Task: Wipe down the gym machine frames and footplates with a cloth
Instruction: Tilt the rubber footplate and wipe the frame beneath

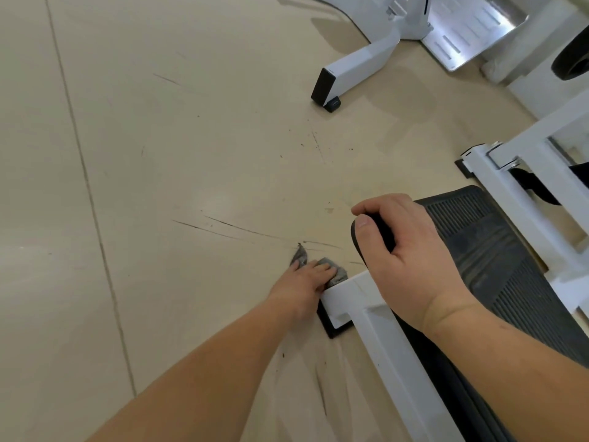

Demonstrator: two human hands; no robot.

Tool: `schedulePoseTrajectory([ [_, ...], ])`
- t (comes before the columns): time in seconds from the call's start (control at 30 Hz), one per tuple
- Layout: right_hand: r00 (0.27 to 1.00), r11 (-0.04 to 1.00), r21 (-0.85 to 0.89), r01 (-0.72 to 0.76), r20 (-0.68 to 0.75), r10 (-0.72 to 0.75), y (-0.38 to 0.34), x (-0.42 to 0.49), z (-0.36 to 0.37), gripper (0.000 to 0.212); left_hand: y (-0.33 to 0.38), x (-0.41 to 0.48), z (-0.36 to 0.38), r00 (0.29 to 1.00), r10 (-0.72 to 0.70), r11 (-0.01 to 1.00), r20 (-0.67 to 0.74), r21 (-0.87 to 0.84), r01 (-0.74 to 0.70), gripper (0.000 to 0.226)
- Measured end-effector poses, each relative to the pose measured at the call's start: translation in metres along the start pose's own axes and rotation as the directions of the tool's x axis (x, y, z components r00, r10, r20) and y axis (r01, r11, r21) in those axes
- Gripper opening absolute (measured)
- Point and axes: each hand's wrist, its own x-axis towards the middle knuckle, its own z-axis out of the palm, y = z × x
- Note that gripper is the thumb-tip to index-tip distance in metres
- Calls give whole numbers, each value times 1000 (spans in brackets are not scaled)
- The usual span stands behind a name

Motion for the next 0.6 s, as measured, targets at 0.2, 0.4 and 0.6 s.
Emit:
schedulePoseTrajectory([
  [0.2, 1000, 1000, 0, 2, 4, -2, -1, 1, -1, 30, 12, -41, -7, 945, -229, 932, -235, -332, 144, 29],
  [0.4, 1000, 1000, -13, 13, 13, -12, -3, 1, -2, 31, 32, -85, -60, 830, -545, 660, -119, -672, 336, 22],
  [0.6, 999, 996, -81, 31, 25, -29, -4, 0, -3, 30, 72, -123, -134, 797, -583, 592, -156, -753, 286, 21],
])
